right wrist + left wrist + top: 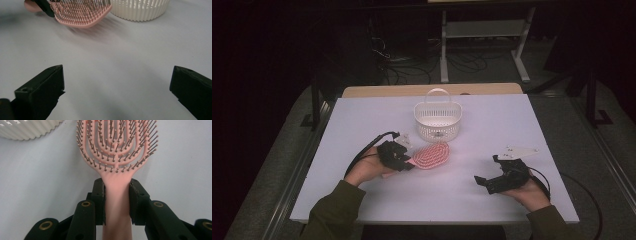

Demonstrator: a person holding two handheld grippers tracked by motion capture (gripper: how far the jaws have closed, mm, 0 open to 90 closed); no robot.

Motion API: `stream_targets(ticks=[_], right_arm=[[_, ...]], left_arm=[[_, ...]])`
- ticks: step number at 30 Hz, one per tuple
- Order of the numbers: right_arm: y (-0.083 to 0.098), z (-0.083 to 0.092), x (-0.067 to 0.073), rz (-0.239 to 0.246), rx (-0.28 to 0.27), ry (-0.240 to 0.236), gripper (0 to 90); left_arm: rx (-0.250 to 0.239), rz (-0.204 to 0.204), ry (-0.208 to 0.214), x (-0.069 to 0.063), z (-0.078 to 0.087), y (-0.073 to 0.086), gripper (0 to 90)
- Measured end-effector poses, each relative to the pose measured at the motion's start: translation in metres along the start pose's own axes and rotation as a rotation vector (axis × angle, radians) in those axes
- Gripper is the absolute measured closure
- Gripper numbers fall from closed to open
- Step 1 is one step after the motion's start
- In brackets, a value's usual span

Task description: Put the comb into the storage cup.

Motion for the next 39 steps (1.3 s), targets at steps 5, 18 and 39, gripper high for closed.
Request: stream_targets(ticks=[5, 18, 39], right_arm=[[0.0, 0.0, 0.0, 0.0, -0.001, 0.0, 0.0], [0.0, 0.0, 0.0, 0.002, -0.007, 0.003, 0.0], [0.0, 0.0, 0.0, 0.001, -0.008, 0.003, 0.0]], left_arm=[[-0.02, 0.004, -0.001, -0.002, 0.004, 0.001, 70.2], [-0.069, -0.015, 0.001, -0.008, 0.012, 0.001, 70.3], [-0.179, -0.036, -0.022, -0.012, 0.024, -0.004, 70.2]])
Point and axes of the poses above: each handheld gripper's, and its own axes: z roughly backward along the jaws, y roughly out of its underside, x roughly to its left, the point moved 3 cm from there along -z, roughly forward along the jaws, and after that the axes turned 10 degrees about y, right-handed, at the moved point
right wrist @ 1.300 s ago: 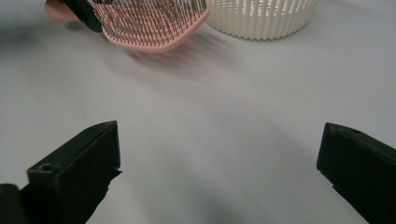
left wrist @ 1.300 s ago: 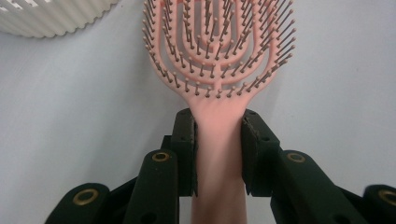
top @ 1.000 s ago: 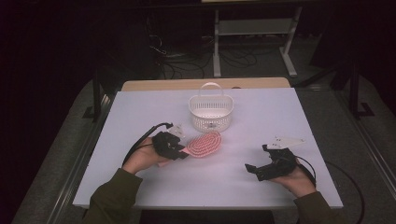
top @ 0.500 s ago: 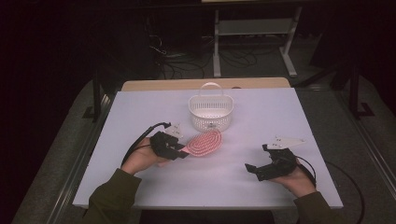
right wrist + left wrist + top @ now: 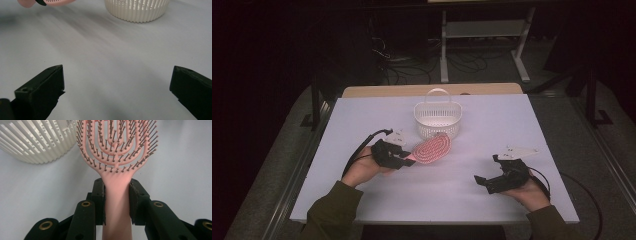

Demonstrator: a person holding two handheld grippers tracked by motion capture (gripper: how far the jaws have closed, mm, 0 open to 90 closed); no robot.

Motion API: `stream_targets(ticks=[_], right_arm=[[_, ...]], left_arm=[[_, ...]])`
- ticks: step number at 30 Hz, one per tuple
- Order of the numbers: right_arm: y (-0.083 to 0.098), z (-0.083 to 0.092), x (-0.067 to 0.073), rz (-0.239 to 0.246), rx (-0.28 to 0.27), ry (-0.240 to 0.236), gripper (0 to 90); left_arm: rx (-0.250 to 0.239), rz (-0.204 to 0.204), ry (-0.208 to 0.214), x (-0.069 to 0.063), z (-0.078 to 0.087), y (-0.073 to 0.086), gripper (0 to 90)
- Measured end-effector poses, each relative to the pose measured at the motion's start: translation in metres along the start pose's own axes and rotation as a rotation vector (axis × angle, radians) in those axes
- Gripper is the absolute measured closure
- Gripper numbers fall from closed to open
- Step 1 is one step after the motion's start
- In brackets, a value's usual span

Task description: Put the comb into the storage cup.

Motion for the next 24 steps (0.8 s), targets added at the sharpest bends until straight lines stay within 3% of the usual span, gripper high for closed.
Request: stream_targets(ticks=[5, 24], right_arm=[[0.0, 0.0, 0.0, 0.0, 0.001, 0.0, 0.0], [-0.001, -0.002, 0.002, 0.005, 0.002, -0.003, 0.0]], left_arm=[[-0.051, 0.013, -0.008, -0.001, 0.003, -0.003, 70.2], [-0.165, 0.018, -0.045, -0.003, 0.005, -0.013, 70.2]])
Point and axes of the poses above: each handheld gripper's, and its own axes: z roughly backward along the jaws, y roughly out of its underside, x roughly to its left, the point moved 3 cm from there along -z, roughly forward along the jaws, and after that the axes turned 10 degrees about y, right-handed, at the moved point
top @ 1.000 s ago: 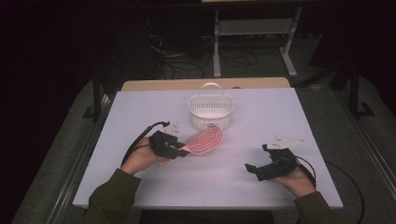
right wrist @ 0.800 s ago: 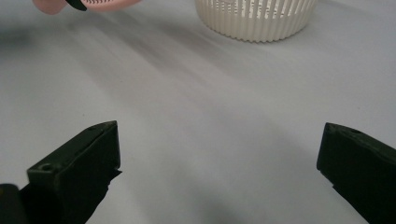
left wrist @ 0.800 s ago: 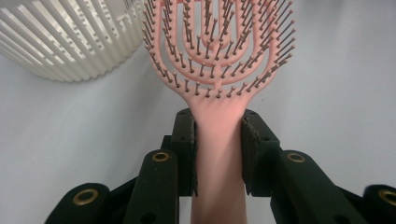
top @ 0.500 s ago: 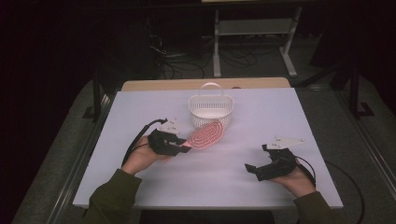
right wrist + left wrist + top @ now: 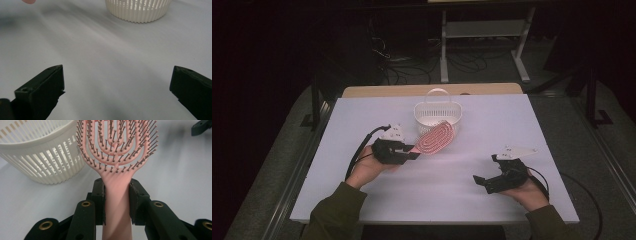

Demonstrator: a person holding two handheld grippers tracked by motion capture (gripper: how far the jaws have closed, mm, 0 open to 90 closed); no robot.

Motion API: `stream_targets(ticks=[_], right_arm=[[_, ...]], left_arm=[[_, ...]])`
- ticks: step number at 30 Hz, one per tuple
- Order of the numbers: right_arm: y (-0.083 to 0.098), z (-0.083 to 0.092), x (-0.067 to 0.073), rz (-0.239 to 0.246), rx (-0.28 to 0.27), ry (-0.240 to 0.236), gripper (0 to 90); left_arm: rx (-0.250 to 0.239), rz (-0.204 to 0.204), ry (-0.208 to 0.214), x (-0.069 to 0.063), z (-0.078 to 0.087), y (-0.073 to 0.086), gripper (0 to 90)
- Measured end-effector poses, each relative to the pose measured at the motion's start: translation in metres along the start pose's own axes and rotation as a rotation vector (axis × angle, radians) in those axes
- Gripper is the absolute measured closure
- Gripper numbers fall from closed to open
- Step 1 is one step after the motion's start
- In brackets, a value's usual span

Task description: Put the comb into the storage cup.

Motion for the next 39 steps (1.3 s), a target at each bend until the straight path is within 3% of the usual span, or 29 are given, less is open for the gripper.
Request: stream_targets(ticks=[21, 30, 39], right_arm=[[-0.003, 0.0, 0.001, -0.033, -0.02, -0.021, 0.0], [-0.011, 0.001, 0.004, -0.056, -0.05, -0.042, 0.0], [-0.018, 0.0, 0.011, -0.056, -0.032, -0.046, 0.0]], left_arm=[[-0.153, 0.052, -0.06, -0.001, 0.0, -0.004, 70.2], [-0.164, 0.058, -0.062, -0.002, 0.0, -0.004, 70.2], [-0.173, 0.058, -0.064, -0.002, 0.001, -0.005, 70.2]])
Point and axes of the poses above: each handheld gripper's, and its own axes: z roughly backward along the jaws, y roughly out of its underside, x roughly to its left, the point moved 3 cm from there along -z, roughly forward along the jaws, and after that the axes turned 10 degrees about y, right-handed, at the moved point
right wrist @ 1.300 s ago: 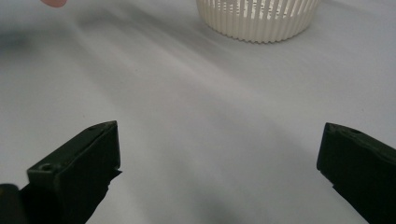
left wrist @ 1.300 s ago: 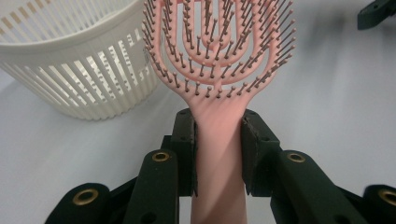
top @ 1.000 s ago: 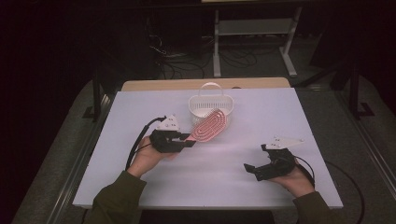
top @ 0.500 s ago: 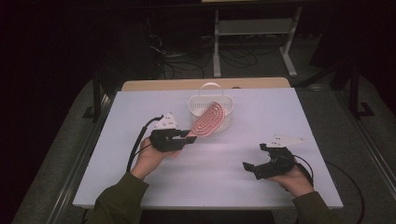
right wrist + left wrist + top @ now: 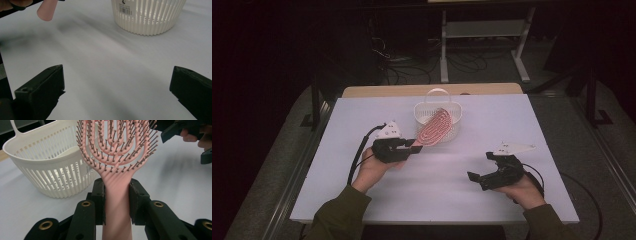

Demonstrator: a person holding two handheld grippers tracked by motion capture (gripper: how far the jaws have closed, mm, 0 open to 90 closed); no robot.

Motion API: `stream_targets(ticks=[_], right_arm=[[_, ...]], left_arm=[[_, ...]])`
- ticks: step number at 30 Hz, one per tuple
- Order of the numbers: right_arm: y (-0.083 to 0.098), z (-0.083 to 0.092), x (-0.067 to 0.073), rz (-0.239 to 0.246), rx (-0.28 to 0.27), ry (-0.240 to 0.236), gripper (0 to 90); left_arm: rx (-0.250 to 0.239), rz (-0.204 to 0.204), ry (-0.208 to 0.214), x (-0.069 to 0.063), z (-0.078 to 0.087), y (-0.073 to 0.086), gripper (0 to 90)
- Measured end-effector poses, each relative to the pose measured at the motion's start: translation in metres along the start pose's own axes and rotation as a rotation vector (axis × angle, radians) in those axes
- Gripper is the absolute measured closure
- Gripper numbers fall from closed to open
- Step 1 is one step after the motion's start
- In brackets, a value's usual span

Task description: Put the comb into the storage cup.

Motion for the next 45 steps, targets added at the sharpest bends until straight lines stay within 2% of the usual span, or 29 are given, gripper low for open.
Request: stream_targets(ticks=[9, 13, 19, 26, 32, 45], right_arm=[[-0.004, -0.003, -0.002, -0.04, 0.019, 0.023, 0.0], [-0.006, -0.003, -0.001, -0.034, 0.021, 0.018, 0.0], [-0.018, -0.004, 0.0, -0.016, 0.004, 0.025, 0.0], [-0.027, -0.011, 0.001, -0.008, 0.002, 0.033, 0.0], [-0.032, -0.013, 0.0, -0.029, -0.011, 0.02, 0.0], [-0.044, -0.017, 0.001, -0.028, -0.017, 0.005, 0.0]], left_arm=[[-0.001, 0.003, 0.0, 0.0, -0.001, 0.001, 70.2], [-0.001, 0.003, -0.001, 0.0, -0.002, 0.002, 70.2], [0.003, 0.0, 0.002, 0.0, -0.001, 0.002, 70.2], [0.001, 0.003, -0.001, 0.0, 0.0, 0.003, 70.2], [-0.001, 0.004, -0.004, 0.0, 0.0, 0.003, 70.2], [-0.003, 0.002, -0.006, 0.001, 0.001, 0.004, 70.2]])
Point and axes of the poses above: each handheld gripper's, and its own axes: z roughly backward along the jaws, y roughly out of its underside, x roughly to its left, the point moved 3 cm from there along -z, roughly forward along the jaws, and after that the axes turned 10 degrees about y, right-handed, at the moved point
